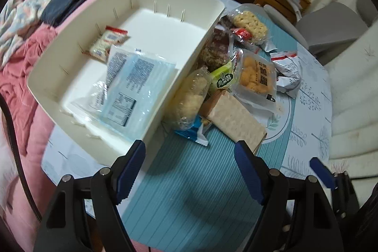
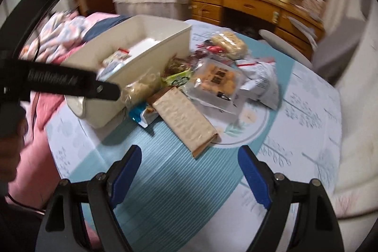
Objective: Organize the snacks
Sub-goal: 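Grasp the brown paper wafer with the right gripper while the left grasps the puffed-rice bag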
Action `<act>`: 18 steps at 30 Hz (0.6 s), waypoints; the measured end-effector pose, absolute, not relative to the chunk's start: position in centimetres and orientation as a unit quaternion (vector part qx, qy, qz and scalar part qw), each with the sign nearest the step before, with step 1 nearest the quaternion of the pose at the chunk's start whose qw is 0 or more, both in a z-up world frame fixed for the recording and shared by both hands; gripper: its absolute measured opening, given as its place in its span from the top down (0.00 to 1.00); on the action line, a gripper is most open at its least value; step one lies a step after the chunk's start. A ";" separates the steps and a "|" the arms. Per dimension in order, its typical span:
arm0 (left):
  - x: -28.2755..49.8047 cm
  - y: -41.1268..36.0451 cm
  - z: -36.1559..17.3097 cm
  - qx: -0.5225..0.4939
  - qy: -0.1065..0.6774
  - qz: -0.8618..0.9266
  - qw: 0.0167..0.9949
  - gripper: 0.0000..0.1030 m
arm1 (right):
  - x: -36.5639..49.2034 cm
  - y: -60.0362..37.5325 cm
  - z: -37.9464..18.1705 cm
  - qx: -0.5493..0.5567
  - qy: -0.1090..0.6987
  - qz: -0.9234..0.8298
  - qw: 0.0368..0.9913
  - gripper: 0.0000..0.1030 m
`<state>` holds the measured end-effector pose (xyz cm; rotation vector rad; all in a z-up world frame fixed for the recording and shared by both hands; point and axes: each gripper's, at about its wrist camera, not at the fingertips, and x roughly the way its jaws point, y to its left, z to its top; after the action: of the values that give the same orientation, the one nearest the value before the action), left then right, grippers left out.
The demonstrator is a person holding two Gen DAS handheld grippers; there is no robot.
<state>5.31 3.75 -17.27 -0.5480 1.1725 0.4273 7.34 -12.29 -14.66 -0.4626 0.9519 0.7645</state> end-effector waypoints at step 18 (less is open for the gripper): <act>11.3 4.8 -22.0 -0.243 0.588 0.287 0.716 0.50 | 10.7 -9.2 -22.0 -0.295 0.402 0.448 0.742 0.19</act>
<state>11.28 4.76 -22.03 -0.5380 1.3018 0.6349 10.72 -9.18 -22.00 -0.6462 0.8815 0.9810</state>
